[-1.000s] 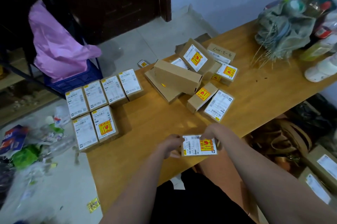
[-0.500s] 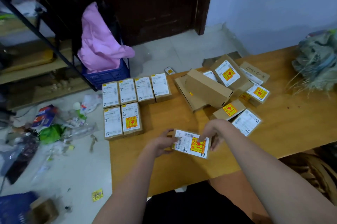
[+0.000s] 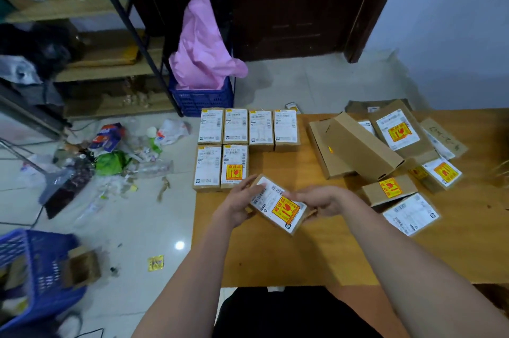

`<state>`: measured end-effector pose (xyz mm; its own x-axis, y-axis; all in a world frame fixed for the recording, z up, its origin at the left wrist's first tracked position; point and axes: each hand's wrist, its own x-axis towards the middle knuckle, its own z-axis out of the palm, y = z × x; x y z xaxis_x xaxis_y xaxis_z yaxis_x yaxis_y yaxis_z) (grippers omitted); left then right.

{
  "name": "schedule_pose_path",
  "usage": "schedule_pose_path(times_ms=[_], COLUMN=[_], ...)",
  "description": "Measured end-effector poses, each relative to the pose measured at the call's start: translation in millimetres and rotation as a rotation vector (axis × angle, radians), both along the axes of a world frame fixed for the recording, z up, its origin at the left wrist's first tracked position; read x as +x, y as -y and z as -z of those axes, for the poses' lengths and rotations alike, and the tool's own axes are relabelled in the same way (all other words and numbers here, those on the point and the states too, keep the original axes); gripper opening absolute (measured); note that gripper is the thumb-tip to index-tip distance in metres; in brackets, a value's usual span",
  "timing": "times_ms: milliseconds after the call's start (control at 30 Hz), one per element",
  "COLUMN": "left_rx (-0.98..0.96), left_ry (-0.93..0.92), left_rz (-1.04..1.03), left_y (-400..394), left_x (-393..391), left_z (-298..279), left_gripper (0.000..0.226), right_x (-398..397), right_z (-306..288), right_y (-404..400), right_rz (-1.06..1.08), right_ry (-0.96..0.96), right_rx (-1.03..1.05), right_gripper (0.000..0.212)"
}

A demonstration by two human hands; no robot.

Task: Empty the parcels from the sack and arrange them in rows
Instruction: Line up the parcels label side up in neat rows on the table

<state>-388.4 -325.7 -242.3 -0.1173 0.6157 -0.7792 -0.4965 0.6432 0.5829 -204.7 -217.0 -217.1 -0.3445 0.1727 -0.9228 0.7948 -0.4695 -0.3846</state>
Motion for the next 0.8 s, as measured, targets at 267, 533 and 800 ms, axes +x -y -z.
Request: schedule_pose_path(times_ms=[267, 533, 800], left_rx=[0.099, 0.132, 0.114], left_ry=[0.043, -0.135, -1.068], left_rz=[-0.088, 0.035, 0.423], left_y=[7.1, -11.5, -26.5], left_x=[-10.3, -15.2, -27.1], left_z=[7.5, 0.2, 9.1], left_gripper=[0.054, 0.036, 0.047], right_x=[-4.6, -21.1, -39.7], right_z=[7.0, 5.9, 27.7], right_y=[-5.8, -13.3, -18.6], right_rz=[0.164, 0.222, 0.361], right_ry=[-0.105, -0.213, -0.107], right_rx=[-0.035, 0.038, 0.237], right_gripper=[0.049, 0.038, 0.038])
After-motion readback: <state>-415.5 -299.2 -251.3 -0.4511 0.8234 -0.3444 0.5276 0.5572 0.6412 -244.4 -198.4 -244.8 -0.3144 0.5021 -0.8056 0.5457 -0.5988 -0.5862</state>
